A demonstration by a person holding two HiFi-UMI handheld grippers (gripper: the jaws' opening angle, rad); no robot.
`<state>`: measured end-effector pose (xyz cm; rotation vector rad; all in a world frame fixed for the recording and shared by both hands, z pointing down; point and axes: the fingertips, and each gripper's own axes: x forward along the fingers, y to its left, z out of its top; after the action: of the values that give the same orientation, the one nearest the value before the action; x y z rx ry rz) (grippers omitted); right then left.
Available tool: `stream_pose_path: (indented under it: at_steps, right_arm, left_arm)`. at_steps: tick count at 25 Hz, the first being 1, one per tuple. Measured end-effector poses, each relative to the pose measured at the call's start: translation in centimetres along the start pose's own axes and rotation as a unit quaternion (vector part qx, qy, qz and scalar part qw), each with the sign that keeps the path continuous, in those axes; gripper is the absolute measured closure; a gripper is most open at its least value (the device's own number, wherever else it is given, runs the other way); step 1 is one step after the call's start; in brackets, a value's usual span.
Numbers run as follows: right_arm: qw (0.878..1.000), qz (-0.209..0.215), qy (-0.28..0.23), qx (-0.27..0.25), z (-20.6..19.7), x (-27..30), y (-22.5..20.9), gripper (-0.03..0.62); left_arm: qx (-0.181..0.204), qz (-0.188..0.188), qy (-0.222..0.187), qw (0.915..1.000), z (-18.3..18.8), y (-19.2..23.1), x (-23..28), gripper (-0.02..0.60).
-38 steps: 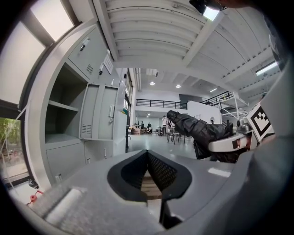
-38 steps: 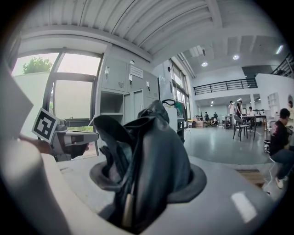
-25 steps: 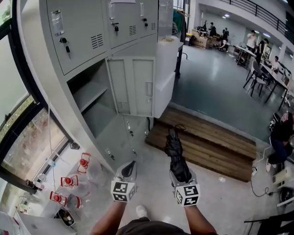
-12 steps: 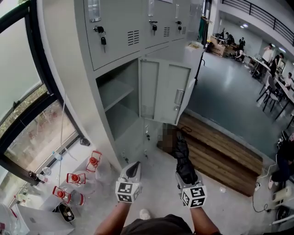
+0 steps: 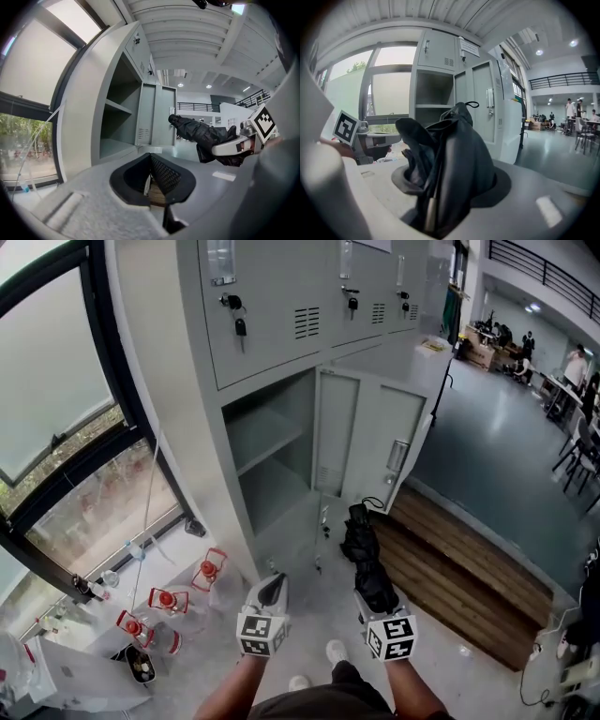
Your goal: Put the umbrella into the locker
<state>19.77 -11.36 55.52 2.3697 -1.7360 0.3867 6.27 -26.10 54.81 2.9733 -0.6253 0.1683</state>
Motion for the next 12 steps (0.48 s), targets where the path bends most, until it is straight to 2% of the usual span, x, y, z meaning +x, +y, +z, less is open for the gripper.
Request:
stream_pose_path:
  at_steps: [6,12]
  right_arm:
    - [0.997,0.073,0.003,-0.019,1.7,5.9,0.6,0.345]
    - [0.990,0.133,0.018,-0.038,2.6,10.4,0.6,0.344]
  left_arm:
    - [-0.002,0.060,0.010,0.9981,0.6,2.4,1.2,0.577]
    - [-0.003,0.121,0.005,0.9926,1.0,4.7,2.5,0.577]
